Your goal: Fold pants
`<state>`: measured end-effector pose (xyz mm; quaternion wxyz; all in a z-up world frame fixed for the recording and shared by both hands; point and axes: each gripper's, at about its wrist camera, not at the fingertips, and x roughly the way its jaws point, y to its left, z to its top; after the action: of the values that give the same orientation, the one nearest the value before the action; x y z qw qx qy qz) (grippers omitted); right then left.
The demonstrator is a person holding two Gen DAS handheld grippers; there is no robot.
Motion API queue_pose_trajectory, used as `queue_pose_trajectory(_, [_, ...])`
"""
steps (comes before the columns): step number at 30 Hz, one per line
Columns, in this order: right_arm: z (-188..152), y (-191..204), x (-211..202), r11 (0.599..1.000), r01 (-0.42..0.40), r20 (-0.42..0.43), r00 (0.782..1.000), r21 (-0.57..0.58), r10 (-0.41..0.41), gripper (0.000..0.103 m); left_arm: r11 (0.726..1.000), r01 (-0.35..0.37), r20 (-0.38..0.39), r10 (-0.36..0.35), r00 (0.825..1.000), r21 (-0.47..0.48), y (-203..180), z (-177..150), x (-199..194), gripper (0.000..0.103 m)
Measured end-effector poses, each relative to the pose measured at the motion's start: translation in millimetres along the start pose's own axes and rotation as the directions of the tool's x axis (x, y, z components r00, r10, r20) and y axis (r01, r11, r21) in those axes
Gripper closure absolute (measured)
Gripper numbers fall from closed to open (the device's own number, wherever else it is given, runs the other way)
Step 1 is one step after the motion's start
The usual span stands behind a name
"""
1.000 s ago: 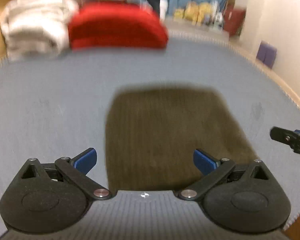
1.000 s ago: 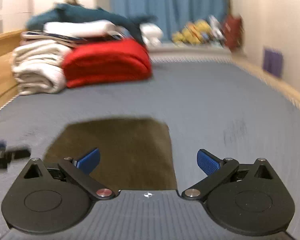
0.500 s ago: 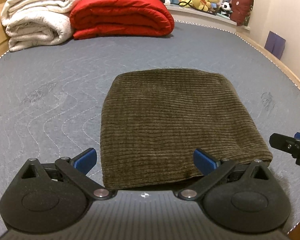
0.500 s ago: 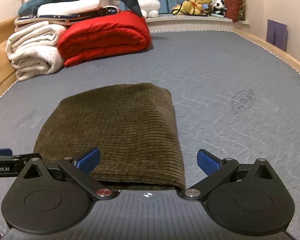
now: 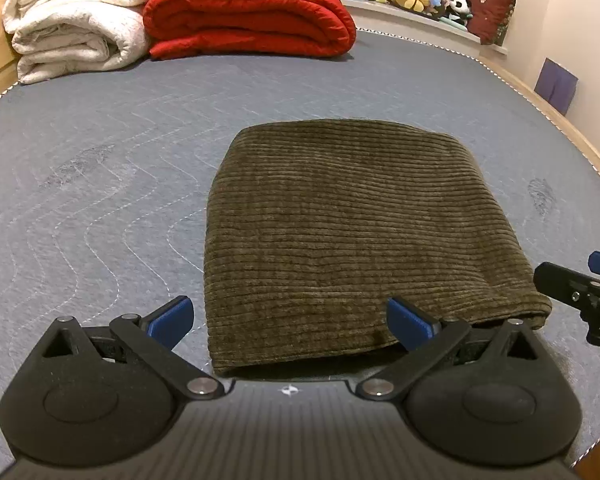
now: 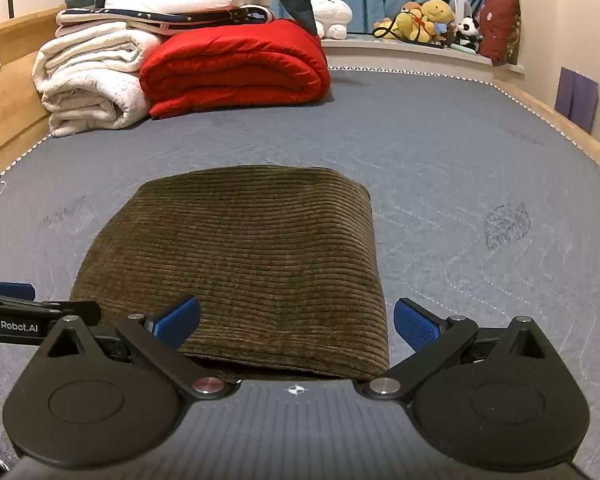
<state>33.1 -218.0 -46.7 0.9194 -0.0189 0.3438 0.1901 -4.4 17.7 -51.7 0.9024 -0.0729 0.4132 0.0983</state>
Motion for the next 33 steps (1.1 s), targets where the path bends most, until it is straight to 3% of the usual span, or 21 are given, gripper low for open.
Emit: queue_pose_trajectory(33, [-4.1,-3.0,4.2,1.000,0.000,-0.017,1.000,0.002,0.001,0.001,1.000,0.005,0.002,-0.005,1.000,0.016,-1.2,-2.6,-1.5,0.000])
